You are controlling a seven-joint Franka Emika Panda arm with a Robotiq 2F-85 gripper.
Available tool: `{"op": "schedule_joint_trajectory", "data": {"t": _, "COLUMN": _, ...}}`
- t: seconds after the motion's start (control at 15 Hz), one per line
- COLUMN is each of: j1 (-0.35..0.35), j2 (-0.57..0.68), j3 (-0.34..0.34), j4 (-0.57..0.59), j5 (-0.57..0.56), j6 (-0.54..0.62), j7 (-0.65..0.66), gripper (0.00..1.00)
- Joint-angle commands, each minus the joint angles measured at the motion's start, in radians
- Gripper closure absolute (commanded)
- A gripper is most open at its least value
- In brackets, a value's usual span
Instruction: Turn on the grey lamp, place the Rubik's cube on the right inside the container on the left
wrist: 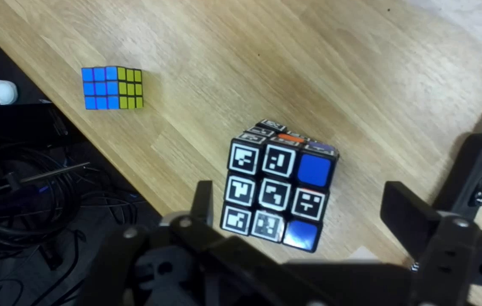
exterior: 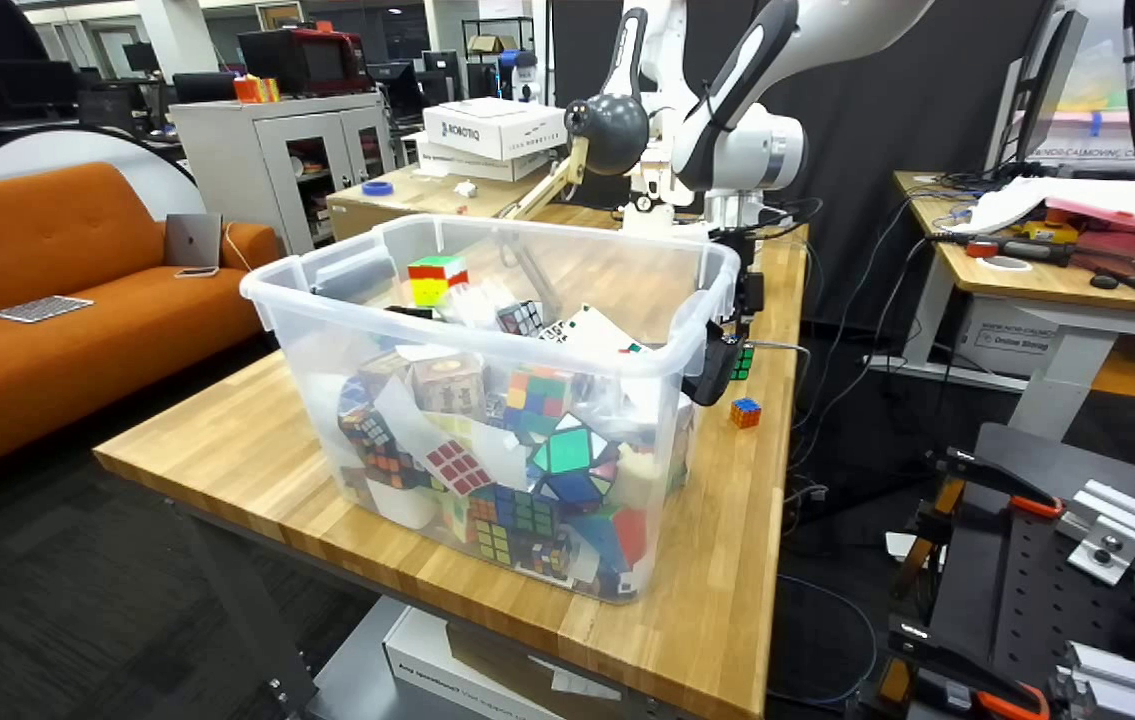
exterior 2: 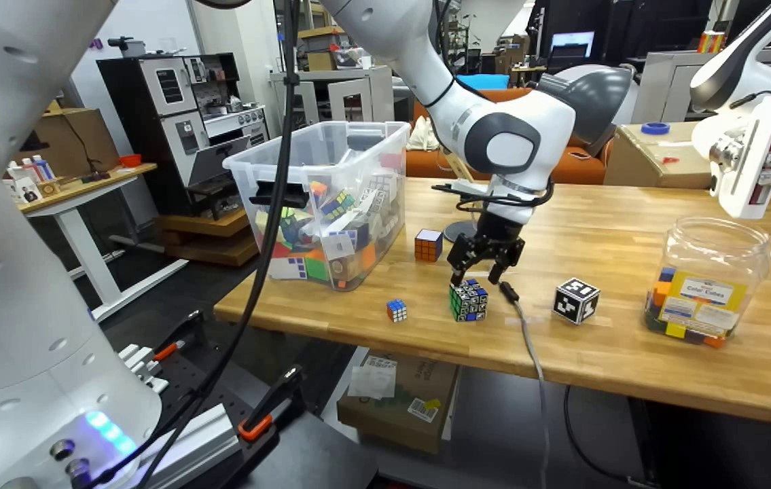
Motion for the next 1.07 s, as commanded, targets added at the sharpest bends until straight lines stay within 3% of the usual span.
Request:
{"op": "schedule_joint_trajectory", "data": {"t": 0.0, "j1": -0.007, "j2": 0.032, "j3": 0.006, "j4": 0.019, "j5": -0.005, "j6": 0.016, "j7": 0.009, "gripper": 0.0}}
{"op": "schedule_joint_trajectory", "data": {"t": 0.47, "j1": -0.011, "j2": 0.061, "j3": 0.012, "j4": 0.026, "j5": 0.002, "j6": 0.006, "j7": 0.007, "gripper": 0.0}}
{"op": "schedule_joint_trajectory", "data": {"t": 0.53, "j1": -0.016, "j2": 0.058, "j3": 0.017, "j4": 0.026, "j5": 0.012, "j6": 0.006, "j7": 0.003, "gripper": 0.25}}
{"op": "schedule_joint_trajectory", "data": {"t": 0.6, "j1": -0.015, "j2": 0.055, "j3": 0.015, "j4": 0.023, "j5": 0.011, "j6": 0.015, "j7": 0.002, "gripper": 0.26}}
{"op": "schedule_joint_trajectory", "data": {"t": 0.87, "j1": -0.018, "j2": 0.042, "j3": 0.011, "j4": 0.026, "j5": 0.01, "j6": 0.035, "j7": -0.002, "gripper": 0.54}}
{"op": "schedule_joint_trajectory", "data": {"t": 1.0, "j1": -0.021, "j2": 0.034, "j3": 0.006, "j4": 0.03, "j5": 0.007, "j6": 0.037, "j7": -0.002, "gripper": 0.6}}
